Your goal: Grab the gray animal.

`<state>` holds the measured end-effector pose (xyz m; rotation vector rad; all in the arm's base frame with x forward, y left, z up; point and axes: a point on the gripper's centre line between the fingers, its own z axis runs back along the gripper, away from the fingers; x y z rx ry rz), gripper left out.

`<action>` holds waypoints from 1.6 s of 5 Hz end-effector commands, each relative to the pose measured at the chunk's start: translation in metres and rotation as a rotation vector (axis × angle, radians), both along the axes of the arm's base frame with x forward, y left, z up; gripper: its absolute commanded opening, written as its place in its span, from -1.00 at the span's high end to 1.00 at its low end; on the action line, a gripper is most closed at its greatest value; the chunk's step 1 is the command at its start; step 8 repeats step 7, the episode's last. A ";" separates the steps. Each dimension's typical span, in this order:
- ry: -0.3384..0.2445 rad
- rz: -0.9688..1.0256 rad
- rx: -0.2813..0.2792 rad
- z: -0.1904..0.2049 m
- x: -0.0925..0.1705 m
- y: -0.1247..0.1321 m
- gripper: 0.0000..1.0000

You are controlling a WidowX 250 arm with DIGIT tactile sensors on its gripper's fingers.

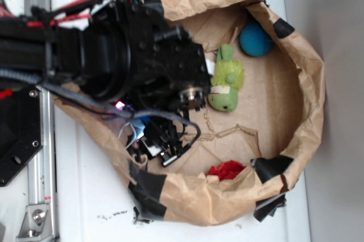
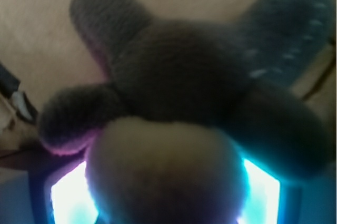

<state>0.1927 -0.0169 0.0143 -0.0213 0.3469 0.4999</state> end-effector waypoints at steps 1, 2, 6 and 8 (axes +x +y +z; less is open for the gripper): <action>-0.263 -0.247 -0.058 -0.009 -0.001 0.000 1.00; -0.335 -0.297 -0.099 0.030 0.025 -0.005 1.00; -0.467 -0.525 0.025 0.153 0.056 -0.028 1.00; -0.472 -0.508 0.047 0.152 0.059 -0.022 1.00</action>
